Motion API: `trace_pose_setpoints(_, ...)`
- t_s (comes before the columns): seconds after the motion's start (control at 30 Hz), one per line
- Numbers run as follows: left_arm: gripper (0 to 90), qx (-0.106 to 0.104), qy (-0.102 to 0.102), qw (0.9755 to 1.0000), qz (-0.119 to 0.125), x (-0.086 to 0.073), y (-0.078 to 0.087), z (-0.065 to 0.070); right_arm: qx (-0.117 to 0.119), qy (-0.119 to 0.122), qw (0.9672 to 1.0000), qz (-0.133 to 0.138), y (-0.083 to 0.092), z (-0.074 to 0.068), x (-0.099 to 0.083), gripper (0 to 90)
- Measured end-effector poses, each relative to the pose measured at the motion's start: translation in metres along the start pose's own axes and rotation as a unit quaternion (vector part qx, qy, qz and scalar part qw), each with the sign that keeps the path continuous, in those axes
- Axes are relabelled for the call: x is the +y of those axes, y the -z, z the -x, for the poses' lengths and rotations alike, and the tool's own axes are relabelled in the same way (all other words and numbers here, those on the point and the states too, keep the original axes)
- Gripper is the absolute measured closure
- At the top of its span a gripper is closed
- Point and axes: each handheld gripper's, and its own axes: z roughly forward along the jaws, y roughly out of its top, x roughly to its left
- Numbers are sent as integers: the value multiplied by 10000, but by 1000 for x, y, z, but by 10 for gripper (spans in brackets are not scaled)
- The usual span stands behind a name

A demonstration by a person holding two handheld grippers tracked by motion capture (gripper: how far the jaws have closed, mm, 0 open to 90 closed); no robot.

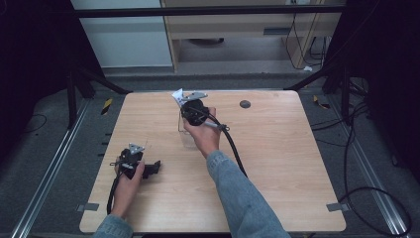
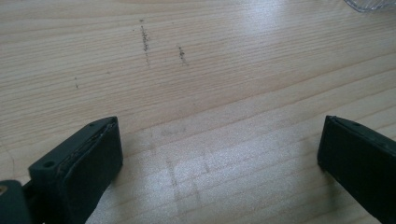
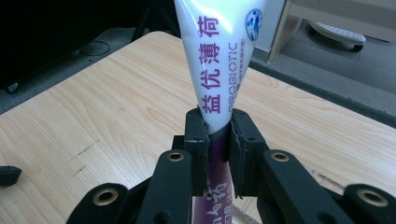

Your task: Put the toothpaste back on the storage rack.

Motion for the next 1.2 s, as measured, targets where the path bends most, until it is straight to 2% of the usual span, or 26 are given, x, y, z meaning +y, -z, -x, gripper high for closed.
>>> trace_pose_setpoints(1.2,0,-7,-2,10000,10,0,0,0,25,-7,10000,-86,-3,-5,-14,790)
